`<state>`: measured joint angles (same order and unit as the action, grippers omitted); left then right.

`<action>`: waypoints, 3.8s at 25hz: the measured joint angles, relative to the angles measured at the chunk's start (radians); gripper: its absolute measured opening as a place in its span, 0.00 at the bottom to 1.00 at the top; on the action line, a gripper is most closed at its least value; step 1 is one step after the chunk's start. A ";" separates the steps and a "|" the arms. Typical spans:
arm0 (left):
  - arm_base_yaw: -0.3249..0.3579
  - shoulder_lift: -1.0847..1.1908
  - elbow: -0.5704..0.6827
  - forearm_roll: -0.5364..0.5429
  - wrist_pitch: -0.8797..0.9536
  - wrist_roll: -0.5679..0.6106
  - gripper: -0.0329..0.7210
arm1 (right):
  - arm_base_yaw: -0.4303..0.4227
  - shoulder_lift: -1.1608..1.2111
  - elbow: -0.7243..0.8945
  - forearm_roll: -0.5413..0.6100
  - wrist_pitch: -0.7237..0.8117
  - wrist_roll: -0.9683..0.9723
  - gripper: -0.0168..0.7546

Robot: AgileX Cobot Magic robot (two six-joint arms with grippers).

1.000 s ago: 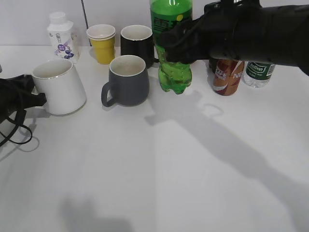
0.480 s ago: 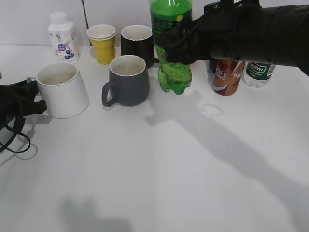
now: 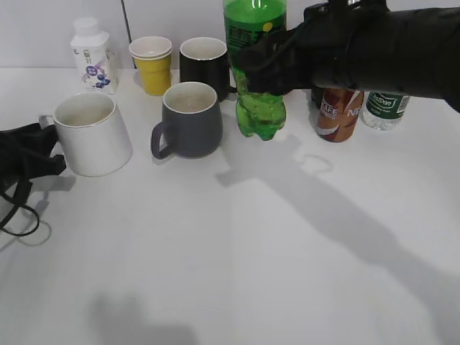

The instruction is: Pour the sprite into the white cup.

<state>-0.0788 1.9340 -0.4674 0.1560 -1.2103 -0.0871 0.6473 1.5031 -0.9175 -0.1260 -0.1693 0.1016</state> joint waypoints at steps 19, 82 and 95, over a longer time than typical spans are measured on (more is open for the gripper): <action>0.000 -0.399 0.218 0.066 0.021 0.000 0.38 | -0.147 0.191 0.136 0.069 -0.387 0.000 0.50; 0.000 -1.942 -0.066 -0.024 2.309 -0.012 0.69 | -0.147 -1.509 0.400 0.029 1.260 -0.023 0.79; -0.001 -1.942 -0.051 -0.033 2.278 -0.004 0.64 | -0.151 -1.485 0.417 0.026 1.212 -0.037 0.79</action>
<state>-0.0799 -0.0076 -0.5187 0.1234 1.0672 -0.0915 0.4964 0.0180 -0.5000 -0.1000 1.0425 0.0649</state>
